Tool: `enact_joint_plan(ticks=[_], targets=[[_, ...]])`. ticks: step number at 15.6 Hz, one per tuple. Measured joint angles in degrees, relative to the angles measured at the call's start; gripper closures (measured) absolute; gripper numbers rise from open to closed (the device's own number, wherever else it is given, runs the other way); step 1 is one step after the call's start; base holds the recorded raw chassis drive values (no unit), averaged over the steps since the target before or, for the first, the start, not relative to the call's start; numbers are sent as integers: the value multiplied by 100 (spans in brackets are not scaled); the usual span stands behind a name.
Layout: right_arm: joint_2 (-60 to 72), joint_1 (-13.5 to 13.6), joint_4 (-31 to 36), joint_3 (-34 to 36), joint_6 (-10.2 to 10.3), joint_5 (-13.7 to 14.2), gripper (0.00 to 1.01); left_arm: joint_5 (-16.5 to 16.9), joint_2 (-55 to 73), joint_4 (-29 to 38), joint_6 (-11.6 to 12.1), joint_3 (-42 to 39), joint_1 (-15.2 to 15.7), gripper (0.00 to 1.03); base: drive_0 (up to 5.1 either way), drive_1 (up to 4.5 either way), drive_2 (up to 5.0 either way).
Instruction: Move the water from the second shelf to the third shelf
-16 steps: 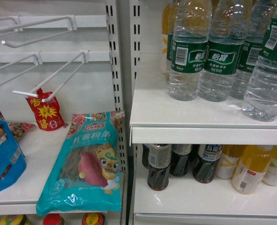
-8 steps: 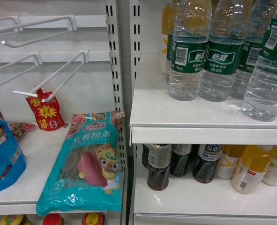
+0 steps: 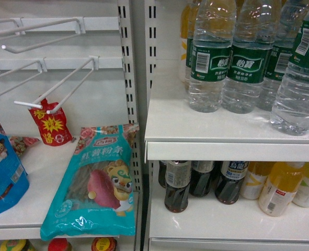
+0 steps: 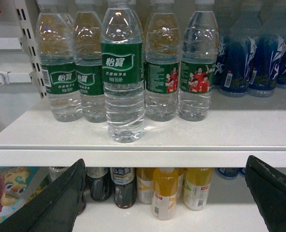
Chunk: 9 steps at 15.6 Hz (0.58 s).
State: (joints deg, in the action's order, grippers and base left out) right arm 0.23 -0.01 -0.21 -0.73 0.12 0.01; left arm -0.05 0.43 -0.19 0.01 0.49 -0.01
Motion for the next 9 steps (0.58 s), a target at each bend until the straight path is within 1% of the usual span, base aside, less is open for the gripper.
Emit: enact_joint_plan(ticks=[9], targets=[[0, 0, 4, 0, 0, 0, 3, 2, 0, 4, 0, 0, 0, 5, 0, 0, 0]])
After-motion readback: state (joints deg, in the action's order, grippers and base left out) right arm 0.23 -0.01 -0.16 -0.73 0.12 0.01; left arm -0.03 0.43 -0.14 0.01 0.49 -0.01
